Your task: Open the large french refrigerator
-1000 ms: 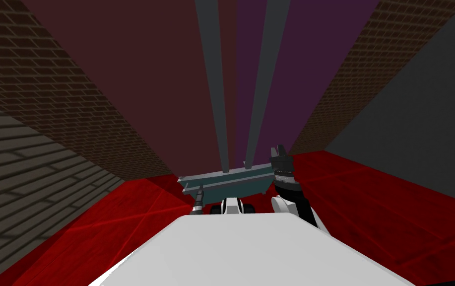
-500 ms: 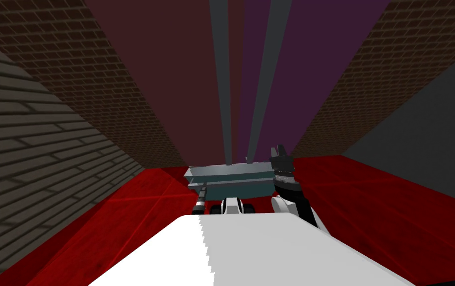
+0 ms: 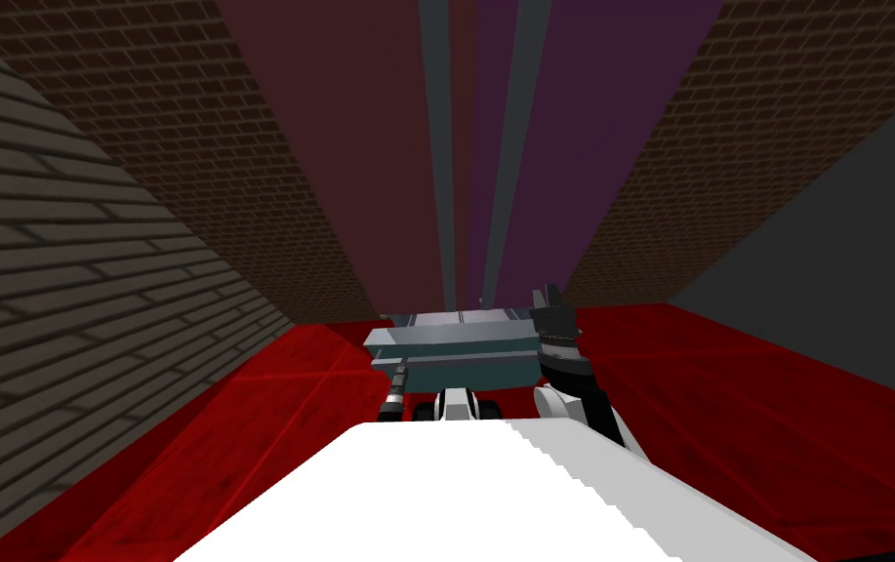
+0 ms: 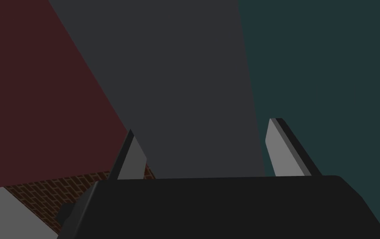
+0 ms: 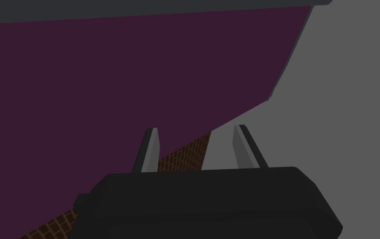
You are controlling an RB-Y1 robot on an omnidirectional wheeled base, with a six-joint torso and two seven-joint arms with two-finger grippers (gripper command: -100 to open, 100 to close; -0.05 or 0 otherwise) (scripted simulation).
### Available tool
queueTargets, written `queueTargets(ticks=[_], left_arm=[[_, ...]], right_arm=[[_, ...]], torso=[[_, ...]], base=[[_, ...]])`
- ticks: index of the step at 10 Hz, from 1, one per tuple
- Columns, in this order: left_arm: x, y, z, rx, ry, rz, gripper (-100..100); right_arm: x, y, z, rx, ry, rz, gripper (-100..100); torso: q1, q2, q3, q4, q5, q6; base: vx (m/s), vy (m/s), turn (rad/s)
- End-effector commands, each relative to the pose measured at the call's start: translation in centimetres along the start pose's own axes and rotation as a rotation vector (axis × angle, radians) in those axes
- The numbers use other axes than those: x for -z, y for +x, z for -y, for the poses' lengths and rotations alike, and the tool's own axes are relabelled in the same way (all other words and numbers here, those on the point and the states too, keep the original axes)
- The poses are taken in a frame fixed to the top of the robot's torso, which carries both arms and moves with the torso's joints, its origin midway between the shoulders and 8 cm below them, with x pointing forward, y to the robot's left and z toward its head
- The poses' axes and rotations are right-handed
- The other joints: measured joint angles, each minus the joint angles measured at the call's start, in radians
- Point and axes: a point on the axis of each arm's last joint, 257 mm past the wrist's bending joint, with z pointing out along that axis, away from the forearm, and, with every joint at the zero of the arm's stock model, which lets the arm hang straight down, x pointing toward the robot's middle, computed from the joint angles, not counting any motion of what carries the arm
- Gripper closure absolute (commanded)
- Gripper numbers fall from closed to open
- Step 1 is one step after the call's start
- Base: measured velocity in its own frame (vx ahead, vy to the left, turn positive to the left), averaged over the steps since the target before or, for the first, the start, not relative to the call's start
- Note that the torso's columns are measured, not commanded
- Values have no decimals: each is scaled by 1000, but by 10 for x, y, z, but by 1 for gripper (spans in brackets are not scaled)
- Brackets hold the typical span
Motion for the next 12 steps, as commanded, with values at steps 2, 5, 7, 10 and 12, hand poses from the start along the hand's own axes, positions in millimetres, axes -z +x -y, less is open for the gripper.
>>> queueTargets(ticks=[2,5,7,10,12], left_arm=[[3,1,-3,-1,-10,-8,100],[5,2,-5,-3,-17,-19,100],[9,-21,-9,-3,-21,30,100],[-19,-31,1,-6,-9,34,-100],[-19,-31,1,-6,-9,34,-100]], right_arm=[[0,0,0,0,0,0,0],[0,0,0,0,0,0,0],[0,0,0,0,0,0,0],[0,0,0,0,0,0,0],[0,0,0,0,0,0,0]], torso=[[0,-2,-2,1,-1,0],[-3,0,0,0,0,1],[-2,-8,-5,1,-1,3],[-3,0,-1,3,-1,1],[-2,-3,-2,3,-2,1]], base=[[-168,1,25],[-214,-30,40],[-120,-4,-143],[-132,-18,-99],[-22,-14,8]])
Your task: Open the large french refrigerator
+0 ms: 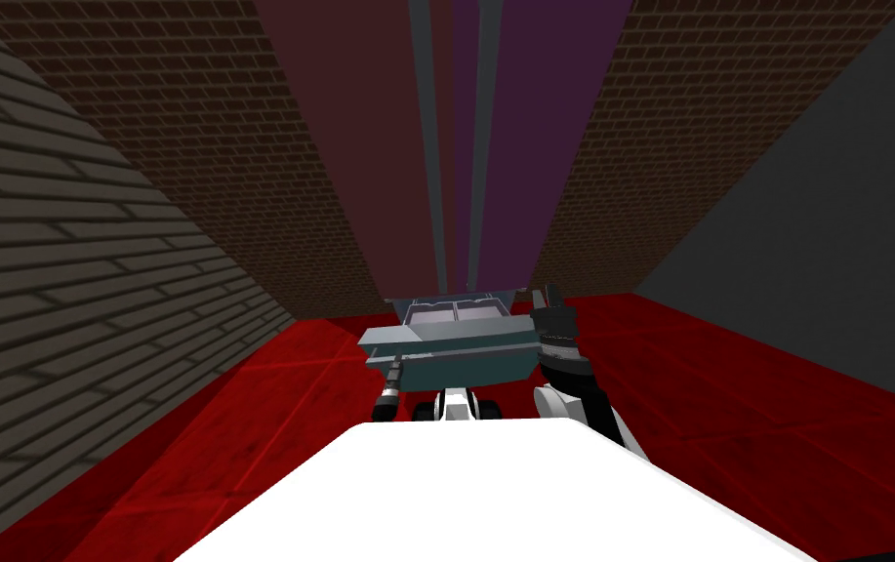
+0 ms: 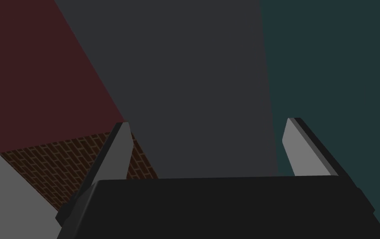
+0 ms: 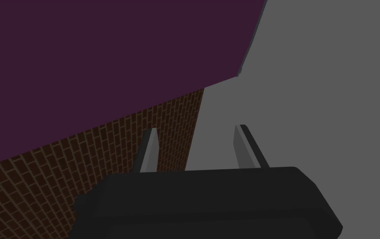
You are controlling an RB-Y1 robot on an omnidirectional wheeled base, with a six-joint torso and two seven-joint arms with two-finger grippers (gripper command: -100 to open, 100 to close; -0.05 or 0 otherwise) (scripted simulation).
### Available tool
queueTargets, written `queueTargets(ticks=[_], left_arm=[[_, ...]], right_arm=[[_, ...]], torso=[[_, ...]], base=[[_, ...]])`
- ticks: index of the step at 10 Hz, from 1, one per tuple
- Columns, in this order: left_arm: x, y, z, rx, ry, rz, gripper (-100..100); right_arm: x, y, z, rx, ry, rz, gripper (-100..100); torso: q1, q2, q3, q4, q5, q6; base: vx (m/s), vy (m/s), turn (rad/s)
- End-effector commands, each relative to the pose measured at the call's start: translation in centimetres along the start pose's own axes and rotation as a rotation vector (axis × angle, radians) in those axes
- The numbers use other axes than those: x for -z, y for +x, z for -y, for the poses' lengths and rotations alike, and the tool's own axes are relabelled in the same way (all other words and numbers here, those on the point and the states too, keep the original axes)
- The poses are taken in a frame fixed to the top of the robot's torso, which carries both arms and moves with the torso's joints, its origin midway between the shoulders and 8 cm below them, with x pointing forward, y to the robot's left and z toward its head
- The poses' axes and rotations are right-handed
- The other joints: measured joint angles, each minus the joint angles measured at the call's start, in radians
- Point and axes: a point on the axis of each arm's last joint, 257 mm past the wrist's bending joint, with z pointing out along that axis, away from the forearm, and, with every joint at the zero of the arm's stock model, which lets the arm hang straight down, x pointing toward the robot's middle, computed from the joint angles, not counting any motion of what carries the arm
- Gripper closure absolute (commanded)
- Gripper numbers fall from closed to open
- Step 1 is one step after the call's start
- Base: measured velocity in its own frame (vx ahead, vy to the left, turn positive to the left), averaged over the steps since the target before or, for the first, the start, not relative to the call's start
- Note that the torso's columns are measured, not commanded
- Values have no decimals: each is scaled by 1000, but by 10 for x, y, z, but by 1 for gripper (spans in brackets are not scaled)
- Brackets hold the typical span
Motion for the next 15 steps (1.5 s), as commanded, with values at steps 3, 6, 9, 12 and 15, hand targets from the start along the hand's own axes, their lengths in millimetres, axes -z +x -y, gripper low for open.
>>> queueTargets(ticks=[3,6,9,12,15], left_arm=[[-28,-6,9,-1,1,-6,-100],[-66,-15,23,-1,4,-12,-100],[-78,-17,27,-1,3,-13,-100],[-91,-20,33,-1,4,-15,-100],[-103,-23,38,-1,4,-16,-100]], right_arm=[[0,0,0,0,0,0,0],[0,0,0,0,0,0,0],[0,0,0,0,0,0,0],[0,0,0,0,0,0,0],[0,0,0,0,0,0,0]], torso=[[0,6,3,1,0,0],[-4,12,6,6,-3,-1],[-6,10,5,9,-6,0],[-8,16,8,12,-8,-1],[-10,20,10,15,-9,0]], base=[[-44,-14,11],[-116,-31,24],[-47,-9,7],[-29,-8,10],[-56,-17,9]])
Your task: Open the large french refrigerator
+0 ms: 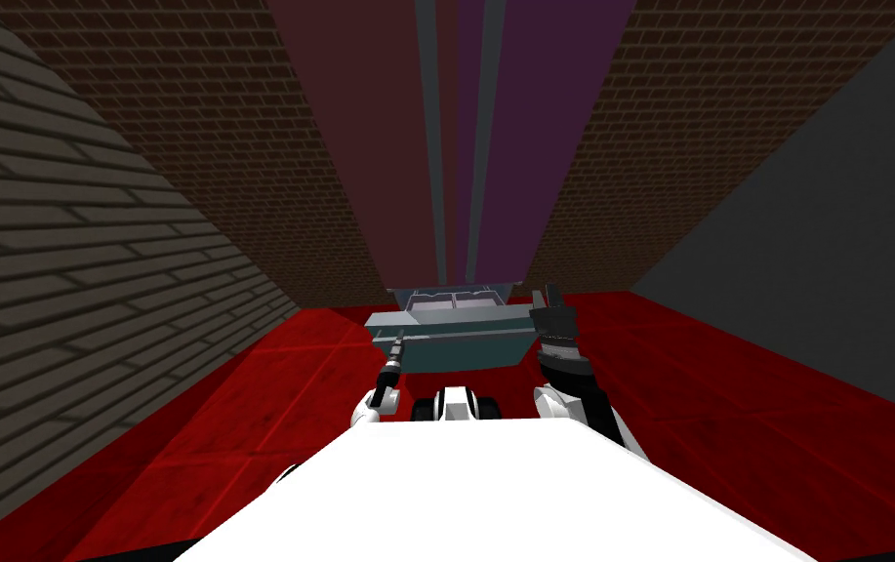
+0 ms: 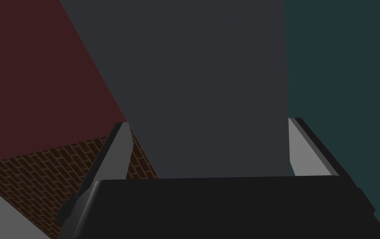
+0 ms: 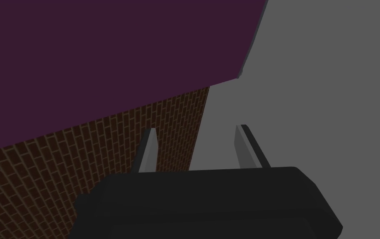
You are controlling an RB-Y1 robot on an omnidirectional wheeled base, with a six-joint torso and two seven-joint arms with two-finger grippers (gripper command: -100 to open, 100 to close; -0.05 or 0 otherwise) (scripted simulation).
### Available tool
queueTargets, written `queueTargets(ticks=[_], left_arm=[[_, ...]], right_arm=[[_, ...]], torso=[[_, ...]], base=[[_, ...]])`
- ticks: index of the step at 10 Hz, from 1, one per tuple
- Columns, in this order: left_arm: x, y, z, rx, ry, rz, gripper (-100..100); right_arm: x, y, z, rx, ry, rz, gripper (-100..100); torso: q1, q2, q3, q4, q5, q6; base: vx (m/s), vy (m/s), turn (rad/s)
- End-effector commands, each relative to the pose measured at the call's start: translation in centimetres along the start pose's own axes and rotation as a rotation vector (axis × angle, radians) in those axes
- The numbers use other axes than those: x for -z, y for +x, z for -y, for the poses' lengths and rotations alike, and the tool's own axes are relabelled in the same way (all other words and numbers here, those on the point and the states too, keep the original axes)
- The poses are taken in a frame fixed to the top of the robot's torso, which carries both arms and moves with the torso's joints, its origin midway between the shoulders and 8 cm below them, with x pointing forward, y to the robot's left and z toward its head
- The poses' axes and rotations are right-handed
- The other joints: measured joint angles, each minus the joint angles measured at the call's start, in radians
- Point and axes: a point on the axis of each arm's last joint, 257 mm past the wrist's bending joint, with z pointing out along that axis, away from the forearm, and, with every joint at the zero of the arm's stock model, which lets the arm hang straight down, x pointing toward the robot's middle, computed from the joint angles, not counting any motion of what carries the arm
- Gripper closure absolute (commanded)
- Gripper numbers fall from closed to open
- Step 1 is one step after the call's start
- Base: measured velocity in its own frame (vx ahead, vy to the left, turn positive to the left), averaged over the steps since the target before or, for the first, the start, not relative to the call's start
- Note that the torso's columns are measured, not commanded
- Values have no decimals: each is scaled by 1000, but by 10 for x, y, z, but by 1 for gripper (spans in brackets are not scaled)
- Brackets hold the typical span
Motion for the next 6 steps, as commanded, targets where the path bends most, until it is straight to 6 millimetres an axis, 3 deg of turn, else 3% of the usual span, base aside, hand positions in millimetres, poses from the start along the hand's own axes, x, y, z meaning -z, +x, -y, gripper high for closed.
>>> queueTargets(ticks=[1,2,3,6], left_arm=[[-13,-6,17,-4,35,3,-100],[-3,-1,1,1,-5,0,-100],[-1,0,-3,3,-20,-2,0],[7,2,-15,6,-52,-4,0]], right_arm=[[0,0,0,0,0,0,0],[0,0,0,0,0,0,0],[0,0,0,0,0,0,0],[0,0,0,0,0,0,0]], torso=[[0,0,0,0,0,0],[0,0,0,2,-1,0],[1,-3,-1,-2,1,0],[6,-11,-5,-8,6,1]], base=[[-30,-3,2],[0,0,0],[0,0,0],[0,0,0]])
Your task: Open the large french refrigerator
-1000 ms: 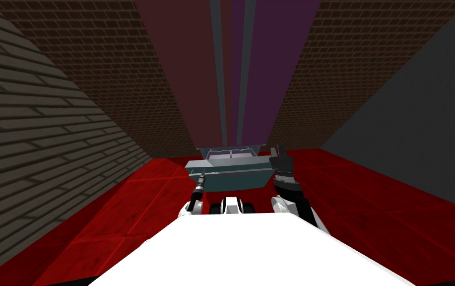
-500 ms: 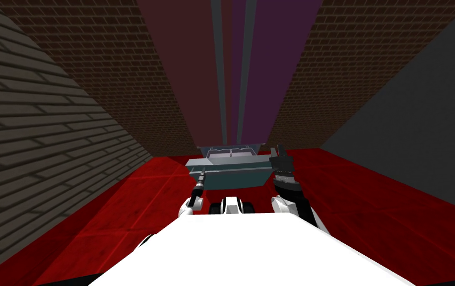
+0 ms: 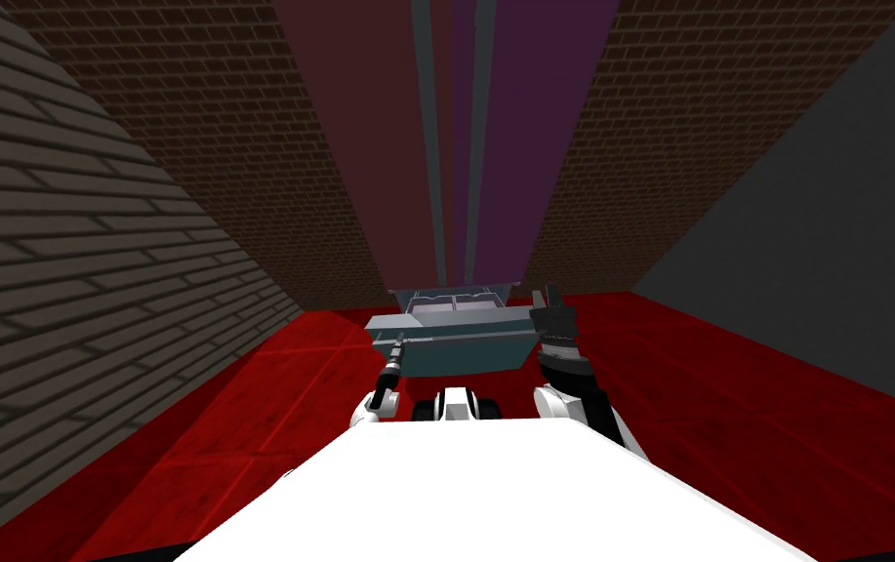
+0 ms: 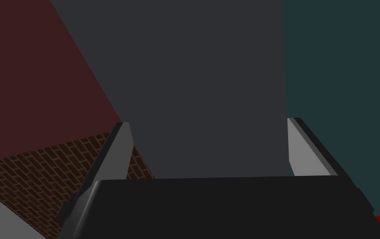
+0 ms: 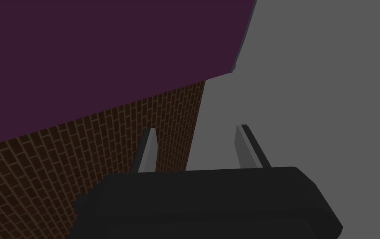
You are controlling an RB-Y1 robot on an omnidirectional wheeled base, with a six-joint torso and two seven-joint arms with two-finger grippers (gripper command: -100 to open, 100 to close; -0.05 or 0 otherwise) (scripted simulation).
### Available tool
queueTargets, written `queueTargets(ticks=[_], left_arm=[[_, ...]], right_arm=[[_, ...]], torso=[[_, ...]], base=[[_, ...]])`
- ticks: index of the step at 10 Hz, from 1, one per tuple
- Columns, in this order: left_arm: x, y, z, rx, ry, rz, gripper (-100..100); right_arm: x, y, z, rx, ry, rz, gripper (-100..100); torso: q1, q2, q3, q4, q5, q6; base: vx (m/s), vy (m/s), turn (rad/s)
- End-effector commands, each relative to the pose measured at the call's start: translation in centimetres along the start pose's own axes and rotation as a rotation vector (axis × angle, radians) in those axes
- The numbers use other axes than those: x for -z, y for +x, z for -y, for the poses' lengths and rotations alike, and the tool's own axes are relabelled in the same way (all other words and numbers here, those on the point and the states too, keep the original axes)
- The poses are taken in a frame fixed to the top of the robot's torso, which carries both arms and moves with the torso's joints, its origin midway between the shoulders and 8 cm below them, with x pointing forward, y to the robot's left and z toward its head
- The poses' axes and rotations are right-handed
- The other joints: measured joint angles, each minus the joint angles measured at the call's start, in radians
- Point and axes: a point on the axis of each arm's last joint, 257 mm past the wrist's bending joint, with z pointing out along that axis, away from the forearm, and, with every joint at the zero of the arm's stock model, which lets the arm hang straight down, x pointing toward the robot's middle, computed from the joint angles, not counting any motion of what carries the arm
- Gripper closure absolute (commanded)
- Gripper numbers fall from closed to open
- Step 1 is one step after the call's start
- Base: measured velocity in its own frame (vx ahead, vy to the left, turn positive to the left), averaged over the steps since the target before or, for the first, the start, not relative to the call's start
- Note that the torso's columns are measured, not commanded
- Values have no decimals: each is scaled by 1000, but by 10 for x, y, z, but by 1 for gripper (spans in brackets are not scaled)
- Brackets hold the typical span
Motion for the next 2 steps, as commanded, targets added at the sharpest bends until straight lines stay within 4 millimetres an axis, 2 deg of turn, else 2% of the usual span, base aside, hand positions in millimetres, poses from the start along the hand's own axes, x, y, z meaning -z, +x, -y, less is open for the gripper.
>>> queueTargets(ticks=[1,2], left_arm=[[1,0,-2,1,-6,0,0],[2,1,-4,1,-10,-1,0]], right_arm=[[0,0,0,0,0,0,0],[0,0,0,0,0,0,0]], torso=[[1,-1,-1,-1,1,0],[2,-2,-1,-2,2,0]], base=[[0,0,0],[0,0,0]])
